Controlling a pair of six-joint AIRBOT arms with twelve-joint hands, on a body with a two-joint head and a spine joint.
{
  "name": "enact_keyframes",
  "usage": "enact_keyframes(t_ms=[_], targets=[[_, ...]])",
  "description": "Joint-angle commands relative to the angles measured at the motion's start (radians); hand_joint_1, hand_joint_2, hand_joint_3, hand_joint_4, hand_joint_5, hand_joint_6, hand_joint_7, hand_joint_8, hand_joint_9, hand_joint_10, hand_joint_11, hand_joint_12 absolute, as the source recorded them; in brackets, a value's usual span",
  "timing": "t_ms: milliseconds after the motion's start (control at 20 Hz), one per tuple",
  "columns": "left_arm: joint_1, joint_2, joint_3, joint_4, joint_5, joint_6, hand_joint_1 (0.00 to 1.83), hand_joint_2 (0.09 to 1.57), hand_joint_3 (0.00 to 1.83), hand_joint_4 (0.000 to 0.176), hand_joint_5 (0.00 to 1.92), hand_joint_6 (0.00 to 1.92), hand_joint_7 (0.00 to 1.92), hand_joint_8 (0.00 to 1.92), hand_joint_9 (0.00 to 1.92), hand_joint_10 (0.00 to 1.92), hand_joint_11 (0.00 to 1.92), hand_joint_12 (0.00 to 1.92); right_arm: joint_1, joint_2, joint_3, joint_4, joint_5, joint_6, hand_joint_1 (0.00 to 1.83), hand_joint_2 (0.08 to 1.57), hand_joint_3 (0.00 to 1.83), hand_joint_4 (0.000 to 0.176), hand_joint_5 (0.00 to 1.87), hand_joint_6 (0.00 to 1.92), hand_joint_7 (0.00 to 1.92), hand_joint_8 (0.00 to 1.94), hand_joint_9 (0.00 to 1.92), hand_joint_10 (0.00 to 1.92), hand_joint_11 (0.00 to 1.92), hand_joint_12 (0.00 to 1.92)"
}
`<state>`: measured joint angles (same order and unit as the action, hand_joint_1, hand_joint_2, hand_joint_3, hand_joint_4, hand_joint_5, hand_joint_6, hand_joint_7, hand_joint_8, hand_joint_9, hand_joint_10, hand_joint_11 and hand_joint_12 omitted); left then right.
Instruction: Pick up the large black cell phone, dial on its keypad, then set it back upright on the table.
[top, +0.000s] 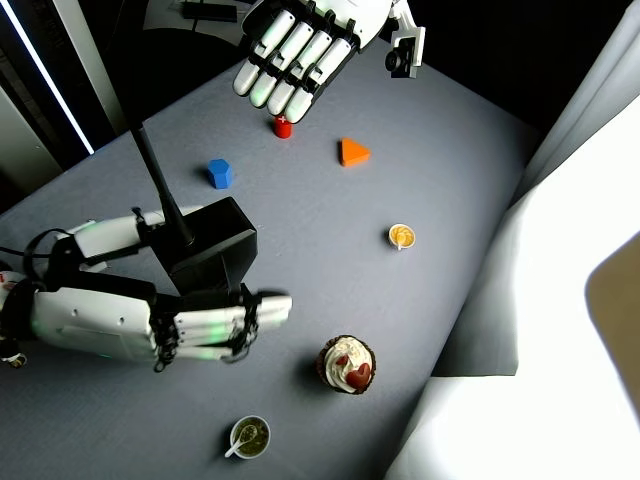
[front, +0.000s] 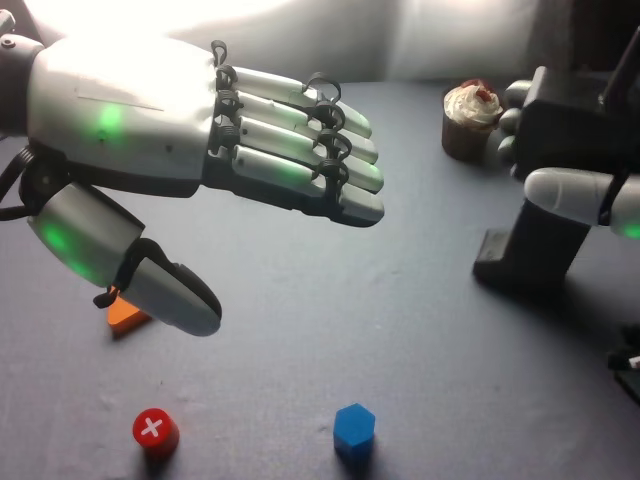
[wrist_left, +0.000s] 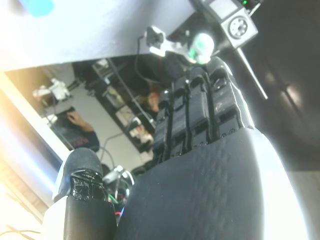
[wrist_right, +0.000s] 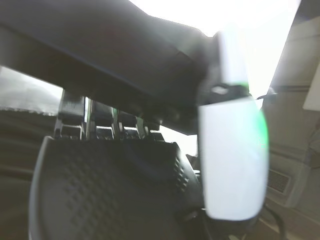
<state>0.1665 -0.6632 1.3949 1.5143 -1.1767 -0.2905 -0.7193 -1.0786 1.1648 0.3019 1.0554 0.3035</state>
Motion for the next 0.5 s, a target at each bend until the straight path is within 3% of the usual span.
enact_keyframes(t_ms=[0, 50, 100, 450], targets=[[-0.030, 0.003, 0.000, -0.092, -0.039, -0.007, 0.06, 1.21, 0.00, 0.000, 0.14, 0.00, 0.15, 0.00, 0.12, 0.00, 0.00, 0.25, 0.015, 0.004, 0.006, -0.001, 0.115, 0.015, 1.48, 1.13, 0.00, 0.000, 0.77, 0.99, 0.91, 0.92, 0.98, 1.02, 0.81, 1.60], [-0.033, 0.002, 0.000, -0.090, -0.040, -0.009, 0.02, 1.21, 0.00, 0.000, 0.13, 0.00, 0.14, 0.00, 0.11, 0.00, 0.00, 0.22, 0.020, 0.001, 0.009, -0.001, 0.112, 0.014, 1.39, 1.14, 0.00, 0.000, 0.79, 1.08, 0.90, 1.03, 0.97, 1.19, 0.87, 1.33], [-0.036, 0.001, 0.000, -0.085, -0.042, -0.009, 0.02, 1.21, 0.00, 0.000, 0.12, 0.00, 0.13, 0.00, 0.10, 0.00, 0.00, 0.20, 0.025, -0.001, 0.011, -0.001, 0.109, 0.013, 1.38, 1.14, 0.00, 0.000, 0.80, 1.08, 0.90, 1.06, 0.99, 1.19, 0.95, 1.20], [-0.054, -0.007, -0.002, -0.073, -0.056, -0.021, 0.05, 1.21, 0.00, 0.000, 0.14, 0.00, 0.15, 0.00, 0.12, 0.00, 0.00, 0.24, 0.029, 0.009, -0.006, -0.001, 0.109, 0.006, 1.38, 1.11, 0.00, 0.000, 0.90, 0.95, 0.96, 0.93, 1.03, 1.16, 1.05, 1.19]])
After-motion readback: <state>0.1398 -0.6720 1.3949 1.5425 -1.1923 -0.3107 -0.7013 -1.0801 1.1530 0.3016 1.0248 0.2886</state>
